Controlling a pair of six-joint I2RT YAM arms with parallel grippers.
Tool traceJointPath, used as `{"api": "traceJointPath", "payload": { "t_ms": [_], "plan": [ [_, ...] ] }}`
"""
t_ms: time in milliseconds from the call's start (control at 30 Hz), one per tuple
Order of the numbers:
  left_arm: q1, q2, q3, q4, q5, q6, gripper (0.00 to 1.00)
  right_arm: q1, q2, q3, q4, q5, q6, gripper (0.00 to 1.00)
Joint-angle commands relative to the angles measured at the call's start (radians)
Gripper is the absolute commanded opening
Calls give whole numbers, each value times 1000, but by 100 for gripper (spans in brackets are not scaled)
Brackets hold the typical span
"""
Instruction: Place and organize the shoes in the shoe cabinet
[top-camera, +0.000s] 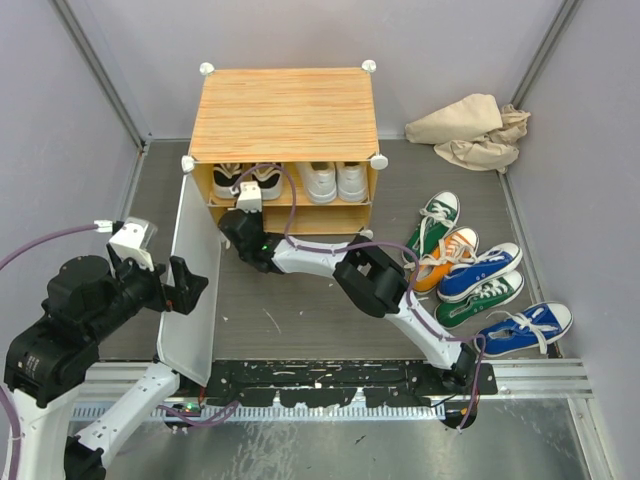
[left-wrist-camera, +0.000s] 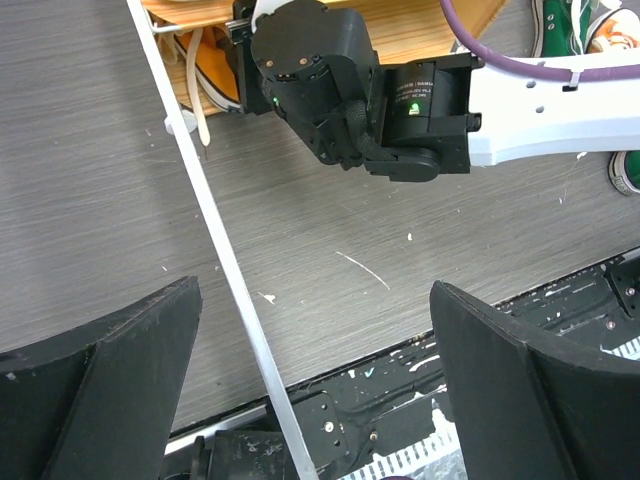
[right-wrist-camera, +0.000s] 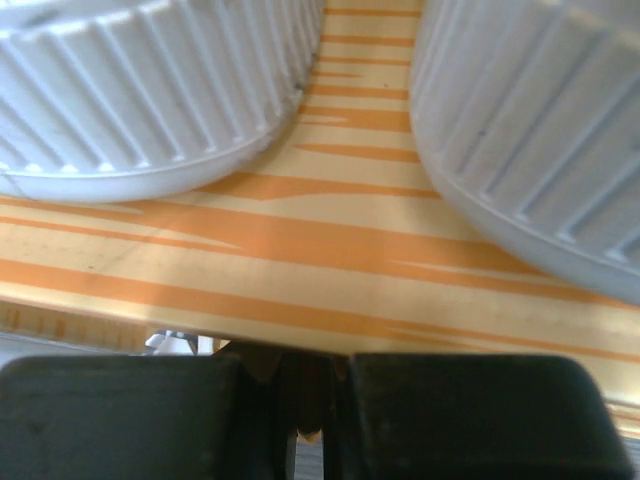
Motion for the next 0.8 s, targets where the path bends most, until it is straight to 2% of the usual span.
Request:
{"api": "traceJointPath", "payload": {
  "t_ms": [0, 167, 300, 433, 533, 667, 767],
  "plan": [
    [-5, -5, 1, 42, -3, 7, 98, -20, -7, 126, 175, 43, 34, 1],
    [-5, -5, 0, 29, -13, 12, 98, -18, 34, 120, 297, 43, 34, 3],
    [-5, -8, -2, 20, -19, 13, 98, -12, 64, 110, 361, 58, 0, 15],
    [-5, -10, -3, 17, -20, 10, 98, -11, 49, 63, 402, 43, -14, 40],
    [-5, -10, -9, 21, -17, 7, 98, -6, -8, -5, 425, 1, -25, 51],
    [-5, -13, -18, 24, -11, 2, 98, 10, -77, -109, 477, -21, -53, 59],
    [-5, -18, -17, 19, -16, 4, 98, 14, -137, -177, 452, -49, -31, 60]
  ]
}}
